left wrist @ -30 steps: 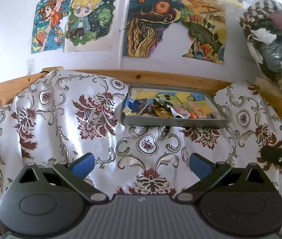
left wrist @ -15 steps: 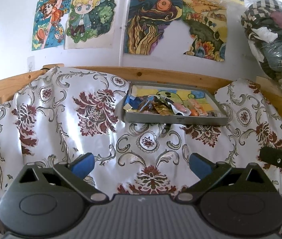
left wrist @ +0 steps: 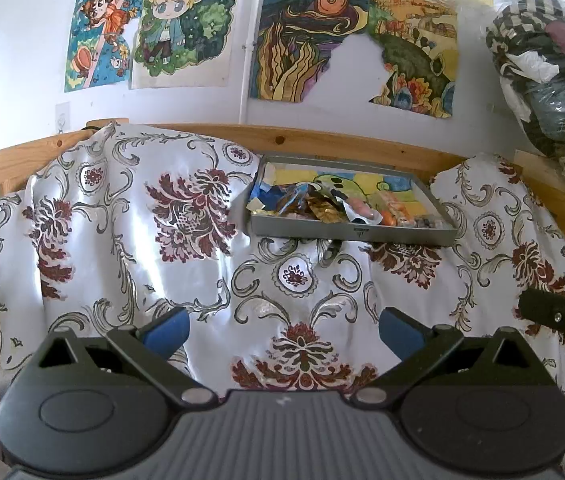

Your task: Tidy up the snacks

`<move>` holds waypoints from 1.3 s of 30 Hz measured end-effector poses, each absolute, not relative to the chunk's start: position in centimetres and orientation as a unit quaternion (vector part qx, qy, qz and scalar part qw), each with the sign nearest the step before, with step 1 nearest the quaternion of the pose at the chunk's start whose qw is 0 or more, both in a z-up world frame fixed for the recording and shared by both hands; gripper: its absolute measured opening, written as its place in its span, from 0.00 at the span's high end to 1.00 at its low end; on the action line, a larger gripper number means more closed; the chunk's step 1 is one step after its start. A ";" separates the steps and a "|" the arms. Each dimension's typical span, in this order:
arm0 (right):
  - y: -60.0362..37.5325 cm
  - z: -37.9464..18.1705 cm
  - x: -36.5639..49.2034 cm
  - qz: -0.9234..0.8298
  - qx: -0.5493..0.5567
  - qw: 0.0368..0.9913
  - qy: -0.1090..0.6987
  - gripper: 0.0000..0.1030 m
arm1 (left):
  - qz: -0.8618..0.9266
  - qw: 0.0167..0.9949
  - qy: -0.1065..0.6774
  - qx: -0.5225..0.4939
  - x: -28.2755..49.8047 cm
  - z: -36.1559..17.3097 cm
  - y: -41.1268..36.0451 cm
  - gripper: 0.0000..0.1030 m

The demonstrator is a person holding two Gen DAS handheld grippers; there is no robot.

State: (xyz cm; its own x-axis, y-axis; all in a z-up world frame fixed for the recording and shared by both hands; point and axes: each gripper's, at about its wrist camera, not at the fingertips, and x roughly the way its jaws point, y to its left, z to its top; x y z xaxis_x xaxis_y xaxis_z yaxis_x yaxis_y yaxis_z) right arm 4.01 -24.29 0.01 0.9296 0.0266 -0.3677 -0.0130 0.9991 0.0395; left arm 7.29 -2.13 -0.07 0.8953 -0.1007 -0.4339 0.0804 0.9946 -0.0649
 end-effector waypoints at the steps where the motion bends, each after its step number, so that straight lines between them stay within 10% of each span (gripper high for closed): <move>1: -24.3 0.1 4.0 0.010 0.018 0.982 0.187 0.01 | -0.047 0.973 0.224 -0.023 7.3 -0.1 -2.1 0.00; 39: -24.0 -0.4 3.8 0.011 0.016 0.981 0.192 0.01 | -0.009 0.968 0.249 0.003 7.3 -0.3 -2.3 0.00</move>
